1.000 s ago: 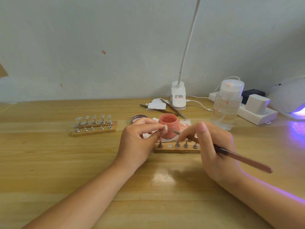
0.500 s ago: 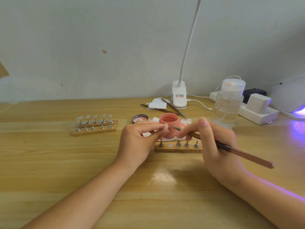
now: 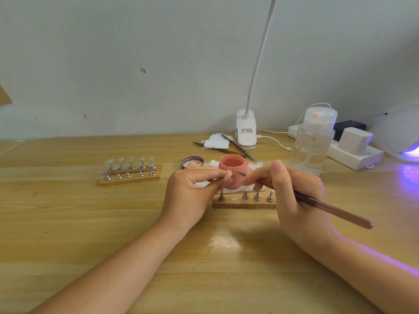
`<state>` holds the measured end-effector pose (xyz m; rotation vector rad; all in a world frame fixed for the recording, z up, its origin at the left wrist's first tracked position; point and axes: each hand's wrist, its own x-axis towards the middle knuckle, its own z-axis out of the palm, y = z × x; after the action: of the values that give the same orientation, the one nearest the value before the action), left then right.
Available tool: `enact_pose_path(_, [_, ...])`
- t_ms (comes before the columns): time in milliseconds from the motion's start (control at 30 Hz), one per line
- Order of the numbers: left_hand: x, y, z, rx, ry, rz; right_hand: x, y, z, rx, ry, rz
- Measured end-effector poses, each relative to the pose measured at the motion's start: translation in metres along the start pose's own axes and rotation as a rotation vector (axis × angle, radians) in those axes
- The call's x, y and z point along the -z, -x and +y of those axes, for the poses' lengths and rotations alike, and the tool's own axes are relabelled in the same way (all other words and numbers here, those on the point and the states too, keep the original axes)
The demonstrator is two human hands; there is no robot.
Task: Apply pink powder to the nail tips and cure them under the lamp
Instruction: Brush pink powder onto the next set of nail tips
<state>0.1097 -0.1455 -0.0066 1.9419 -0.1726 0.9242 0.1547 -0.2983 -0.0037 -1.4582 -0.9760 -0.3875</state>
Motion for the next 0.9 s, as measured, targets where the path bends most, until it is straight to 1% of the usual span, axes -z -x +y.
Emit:
enact_pose_path(133, [0.0000,-0.0005,-0.0008,0.008,-0.007,-0.003,0.0007,0.0007,0.0018,-0.089,-0.032,-0.044])
enact_pose_path(200, [-0.0003,-0.0011,-0.0010,0.024,-0.003,-0.002,0.0015,0.0010,0.0015,-0.044,-0.019,-0.027])
enact_pose_path(267, [-0.0006,-0.0010,-0.0014,0.018,-0.013,-0.008,0.0008,-0.0008,0.0004,0.005,0.044,-0.006])
enact_pose_path(333, [-0.0005,-0.0003,-0.0021,0.026,-0.015,-0.003,0.0010,-0.0008,0.0015,-0.021,0.057,-0.020])
enact_pose_path(400, [-0.0003,0.0003,-0.0024,0.051,-0.014,0.009,0.0012,0.0002,0.0013,-0.061,0.010,-0.034])
enact_pose_path(467, [-0.0001,0.0005,-0.0023,0.065,-0.019,0.012,0.0016,0.0001,0.0004,-0.023,0.011,-0.010])
enact_pose_path(533, [0.0004,0.0009,-0.0018,0.059,-0.027,0.005,0.0013,-0.0015,-0.0004,0.016,0.066,-0.001])
enact_pose_path(667, [0.0007,0.0013,-0.0011,0.060,-0.037,0.003,0.0019,-0.0002,0.0014,-0.036,0.027,-0.035])
enact_pose_path(767, [0.0000,0.0008,-0.0009,0.068,-0.049,0.009,0.0011,-0.0021,-0.0011,0.035,0.077,0.004])
enact_pose_path(833, [0.0001,0.0012,-0.0009,0.066,-0.056,0.003,0.0009,-0.0023,0.0007,0.002,0.091,-0.013])
enact_pose_path(900, [0.0003,0.0019,-0.0007,0.075,-0.053,0.005,0.0013,-0.0010,0.0018,-0.037,0.047,-0.045])
